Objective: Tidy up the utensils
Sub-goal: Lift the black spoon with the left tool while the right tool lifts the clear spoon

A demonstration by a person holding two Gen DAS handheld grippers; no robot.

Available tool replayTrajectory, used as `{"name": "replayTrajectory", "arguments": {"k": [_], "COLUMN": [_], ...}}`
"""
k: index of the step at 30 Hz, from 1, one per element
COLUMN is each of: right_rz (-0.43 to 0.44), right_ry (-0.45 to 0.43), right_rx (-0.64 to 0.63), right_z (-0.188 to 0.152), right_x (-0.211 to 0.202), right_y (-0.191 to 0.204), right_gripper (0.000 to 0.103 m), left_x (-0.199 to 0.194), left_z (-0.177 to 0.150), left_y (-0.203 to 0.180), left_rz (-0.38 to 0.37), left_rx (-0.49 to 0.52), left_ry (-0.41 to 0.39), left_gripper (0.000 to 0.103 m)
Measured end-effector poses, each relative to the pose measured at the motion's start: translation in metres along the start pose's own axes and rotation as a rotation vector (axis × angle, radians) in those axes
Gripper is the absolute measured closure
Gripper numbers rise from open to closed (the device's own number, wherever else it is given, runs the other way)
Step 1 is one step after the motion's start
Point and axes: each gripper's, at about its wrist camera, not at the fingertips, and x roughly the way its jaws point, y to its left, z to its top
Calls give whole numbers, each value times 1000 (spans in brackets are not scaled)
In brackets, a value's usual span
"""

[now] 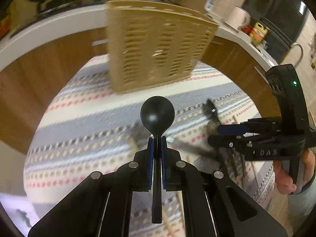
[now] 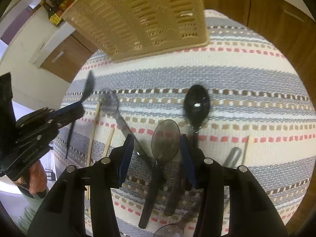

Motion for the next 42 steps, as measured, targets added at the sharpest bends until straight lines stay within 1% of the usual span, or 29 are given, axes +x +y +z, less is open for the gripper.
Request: {"name": "replayTrajectory", "arguments": {"k": [2, 4, 6, 7, 10, 13, 17, 19, 20, 21, 22, 24, 25, 27, 31, 34, 37, 40, 42], "right_rz": [-58, -96, -109, -129, -201, -222, -240, -275, -295, -302, -292, -286, -275, -245, -182, -154, -119, -94, -86], "right_ry": [12, 14, 27, 29, 39, 48, 75, 83, 89, 91, 97, 87, 76, 69, 22, -40, -116, -194, -261], "right_rx": [-15, -35, -47, -55, -104, -110, -120, -135, -141, -142, -140, -138, -138, -121, -111, -107, -116, -139, -161], "right_z": [1, 2, 3, 4, 2, 0, -4, -4, -5, -5, -4, -9, -9, -11, -21, -30, -36, -43, -46], "right_x": [7, 10, 14, 15, 25, 34, 36, 37, 36, 39, 39, 34, 33, 32, 24, 9, -13, -34, -49], "right_y": [7, 16, 26, 33, 46, 47, 56, 59, 59, 62, 61, 57, 57, 51, 43, 36, 33, 38, 43], "right_gripper": [58, 58, 58, 58, 58, 58, 58, 65, 72, 81, 83, 92, 93, 93, 93, 93, 93, 93, 93], "left_x": [-5, -7, -7, -6, 0, 4, 6, 7, 7, 7, 8, 8, 9, 10, 7, 0, -12, -32, -50], "left_z": [-12, -23, -34, -38, -47, -54, -54, -52, -51, -51, -51, -50, -50, -49, -51, -51, -50, -47, -43], "left_y": [10, 17, 25, 28, 31, 37, 34, 31, 30, 30, 30, 29, 30, 29, 30, 29, 27, 21, 14], "left_rz": [5, 37, 51, 59, 92, 95, 101, 113, 117, 120, 122, 117, 116, 114, 103, 99, 79, 66, 53], "left_rx": [-30, -54, -83, -94, -104, -120, -109, -96, -90, -85, -82, -87, -88, -91, -95, -93, -95, -90, -83], "left_ry": [7, 9, 19, 25, 32, 43, 44, 47, 48, 50, 51, 49, 48, 42, 25, -5, -57, -146, -224], "left_gripper": [99, 98, 98, 98, 98, 98, 98, 98, 98, 98, 98, 98, 98, 98, 98, 98, 98, 98, 98]}}
